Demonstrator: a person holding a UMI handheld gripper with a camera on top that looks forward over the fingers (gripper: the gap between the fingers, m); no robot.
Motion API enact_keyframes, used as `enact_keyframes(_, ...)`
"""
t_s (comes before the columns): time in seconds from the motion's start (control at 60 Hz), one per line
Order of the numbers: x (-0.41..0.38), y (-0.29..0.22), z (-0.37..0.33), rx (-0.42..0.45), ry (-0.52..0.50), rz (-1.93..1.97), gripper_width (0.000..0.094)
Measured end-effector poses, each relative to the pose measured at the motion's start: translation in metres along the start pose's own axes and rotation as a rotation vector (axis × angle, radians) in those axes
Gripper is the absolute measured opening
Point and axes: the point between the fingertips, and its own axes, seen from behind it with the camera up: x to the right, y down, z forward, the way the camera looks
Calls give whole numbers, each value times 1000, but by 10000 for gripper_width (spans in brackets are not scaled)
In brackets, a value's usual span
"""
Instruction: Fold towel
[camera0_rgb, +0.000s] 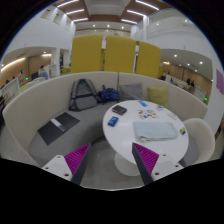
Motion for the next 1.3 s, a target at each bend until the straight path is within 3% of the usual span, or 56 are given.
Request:
enact_keyframes(0.133, 59, 3, 21, -6, 75, -5, 868)
enact_keyframes(0.433, 139, 7, 113, -25, 119, 18, 873)
enact_keyframes(0.817, 181, 18, 317, -100, 57, -15, 865)
enact_keyframes(1.017, 177, 52, 394, -209, -11, -24, 808)
enact_keyframes(1.067, 172, 53, 398, -203, -33, -24, 487)
enact_keyframes(1.133, 192, 55, 401, -198, 77, -79, 60)
enact_keyframes(1.217, 187, 56, 397, -210, 80, -152, 41)
enact_keyframes(1.3, 157, 57, 384, -253, -19, -68, 33)
